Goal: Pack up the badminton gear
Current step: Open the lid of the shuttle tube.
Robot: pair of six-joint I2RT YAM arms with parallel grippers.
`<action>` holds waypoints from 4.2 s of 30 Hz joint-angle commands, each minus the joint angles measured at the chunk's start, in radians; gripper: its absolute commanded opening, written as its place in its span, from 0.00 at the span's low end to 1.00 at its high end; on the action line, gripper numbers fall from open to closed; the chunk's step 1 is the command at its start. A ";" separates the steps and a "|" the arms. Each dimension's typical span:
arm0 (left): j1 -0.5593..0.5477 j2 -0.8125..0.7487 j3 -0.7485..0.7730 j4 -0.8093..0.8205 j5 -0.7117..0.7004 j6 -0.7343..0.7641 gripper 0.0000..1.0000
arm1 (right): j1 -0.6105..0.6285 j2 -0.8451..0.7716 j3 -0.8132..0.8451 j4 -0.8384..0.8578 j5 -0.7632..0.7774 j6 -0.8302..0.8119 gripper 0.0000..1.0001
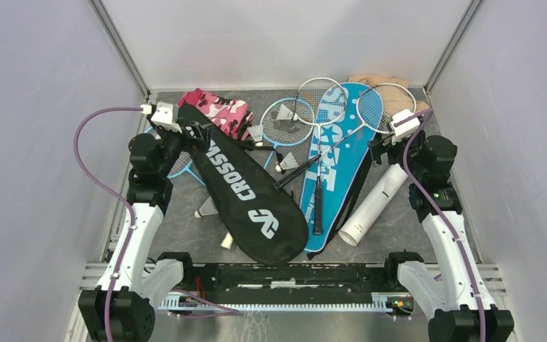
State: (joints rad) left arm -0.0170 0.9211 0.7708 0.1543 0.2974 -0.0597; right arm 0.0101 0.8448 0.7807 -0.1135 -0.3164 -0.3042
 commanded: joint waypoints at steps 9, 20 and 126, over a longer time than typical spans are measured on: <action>0.005 -0.013 0.003 0.045 0.009 -0.034 1.00 | -0.037 -0.016 0.015 0.020 -0.027 0.005 0.98; 0.005 -0.007 0.020 0.025 0.011 -0.029 1.00 | -0.039 -0.001 0.093 -0.058 0.029 0.016 0.98; -0.048 0.193 0.315 -0.329 0.375 0.132 1.00 | -0.016 0.550 0.473 -0.304 -0.304 -0.136 0.25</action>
State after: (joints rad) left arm -0.0349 1.0927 0.9508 -0.0166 0.5854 -0.0425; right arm -0.0765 1.4521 1.1805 -0.3386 -0.4969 -0.2188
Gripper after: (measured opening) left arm 0.996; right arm 0.712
